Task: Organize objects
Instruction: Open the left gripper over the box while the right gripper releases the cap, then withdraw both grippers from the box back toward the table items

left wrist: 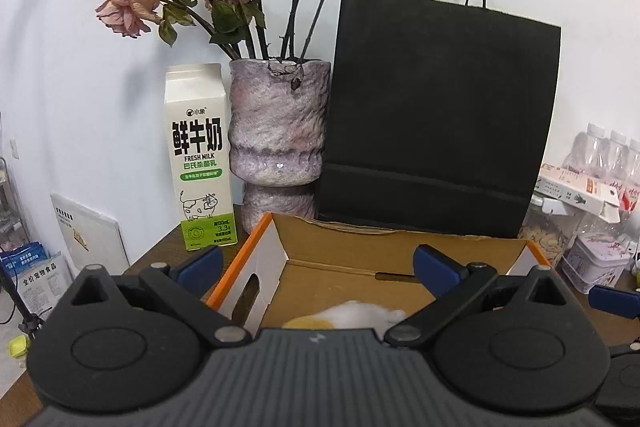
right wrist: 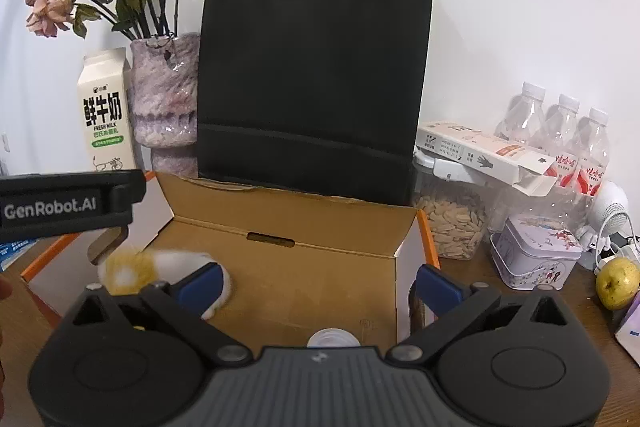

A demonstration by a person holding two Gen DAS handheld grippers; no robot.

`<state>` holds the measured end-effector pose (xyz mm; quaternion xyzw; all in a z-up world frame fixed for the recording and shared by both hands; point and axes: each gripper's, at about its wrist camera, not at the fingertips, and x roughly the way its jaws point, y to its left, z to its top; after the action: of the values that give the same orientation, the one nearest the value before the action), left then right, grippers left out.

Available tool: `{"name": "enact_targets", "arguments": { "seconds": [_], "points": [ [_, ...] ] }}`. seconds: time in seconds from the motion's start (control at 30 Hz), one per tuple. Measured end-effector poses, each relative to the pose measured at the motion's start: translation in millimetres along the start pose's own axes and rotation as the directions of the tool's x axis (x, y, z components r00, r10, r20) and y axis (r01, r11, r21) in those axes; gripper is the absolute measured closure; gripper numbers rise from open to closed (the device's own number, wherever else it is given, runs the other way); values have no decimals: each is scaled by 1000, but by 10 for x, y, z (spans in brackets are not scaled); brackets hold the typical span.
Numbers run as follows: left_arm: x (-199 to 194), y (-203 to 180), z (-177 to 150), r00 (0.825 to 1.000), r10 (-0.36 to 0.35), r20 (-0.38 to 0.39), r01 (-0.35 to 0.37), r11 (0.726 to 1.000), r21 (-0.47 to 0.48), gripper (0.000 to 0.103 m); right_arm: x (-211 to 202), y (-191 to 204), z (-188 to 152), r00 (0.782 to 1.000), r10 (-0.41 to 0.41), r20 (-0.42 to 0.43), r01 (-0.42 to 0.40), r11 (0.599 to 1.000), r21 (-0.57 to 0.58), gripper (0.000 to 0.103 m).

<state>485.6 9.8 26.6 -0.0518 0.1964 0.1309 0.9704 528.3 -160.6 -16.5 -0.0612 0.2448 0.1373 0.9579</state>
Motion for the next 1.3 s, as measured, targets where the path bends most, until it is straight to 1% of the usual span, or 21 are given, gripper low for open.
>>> {"name": "enact_targets", "arguments": {
  "seconds": [0.2,0.33,0.5,0.7,0.97,1.13,1.3],
  "points": [
    [-199,52,67,999,-32,36,33,999,-32,0,-176,12,45,999,4,41,-4,1000,0,0],
    [-391,66,97,996,-57,68,59,998,-32,0,-344,25,82,997,6,79,-5,1000,-9,0],
    [-654,86,113,991,-74,108,78,996,-31,0,-632,-10,123,990,26,136,-26,1000,-2,0],
    [-978,123,112,983,-101,154,107,994,-31,0,-958,-5,88,982,20,186,-19,1000,-11,0],
    [-1379,122,38,974,-143,176,145,989,-2,0,-1336,24,-56,976,17,217,-13,1000,-21,0],
    [-1590,146,-3,972,-146,183,150,989,-9,0,-1576,27,-161,973,21,229,-18,1000,-15,0],
    [-1776,157,-70,974,-144,176,145,989,8,0,-1773,58,-272,974,27,226,-23,1000,-21,0]
  ]
}}
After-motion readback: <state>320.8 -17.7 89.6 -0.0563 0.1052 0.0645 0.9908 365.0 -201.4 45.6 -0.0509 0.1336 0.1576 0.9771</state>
